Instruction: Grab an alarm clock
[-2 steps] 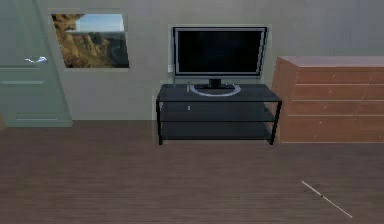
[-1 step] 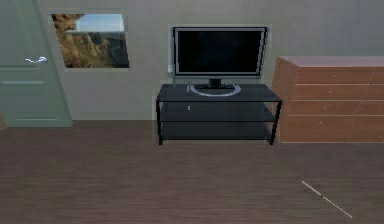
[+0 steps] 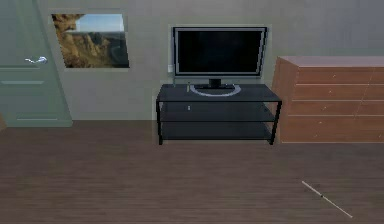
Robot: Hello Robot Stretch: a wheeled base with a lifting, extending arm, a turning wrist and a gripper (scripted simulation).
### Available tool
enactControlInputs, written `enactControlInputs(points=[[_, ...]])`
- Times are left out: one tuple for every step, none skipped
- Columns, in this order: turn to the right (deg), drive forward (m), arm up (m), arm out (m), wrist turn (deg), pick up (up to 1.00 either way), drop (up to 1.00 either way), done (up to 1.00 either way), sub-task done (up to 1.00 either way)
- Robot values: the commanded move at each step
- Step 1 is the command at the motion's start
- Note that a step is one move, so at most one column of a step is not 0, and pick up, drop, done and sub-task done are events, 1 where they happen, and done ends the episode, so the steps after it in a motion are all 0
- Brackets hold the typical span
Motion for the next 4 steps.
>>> enactControlInputs(points=[[0.0,0.00,0.00,0.30,0.0,0.00,0.00,0.00,0.00],[0.0,0.00,0.00,0.00,45.0,0.00,0.00,0.00,0.00],[0.0,0.00,0.00,0.00,45.0,0.00,0.00,0.00,0.00],[0.0,0.00,0.00,0.00,45.0,0.00,0.00,0.00,0.00]])
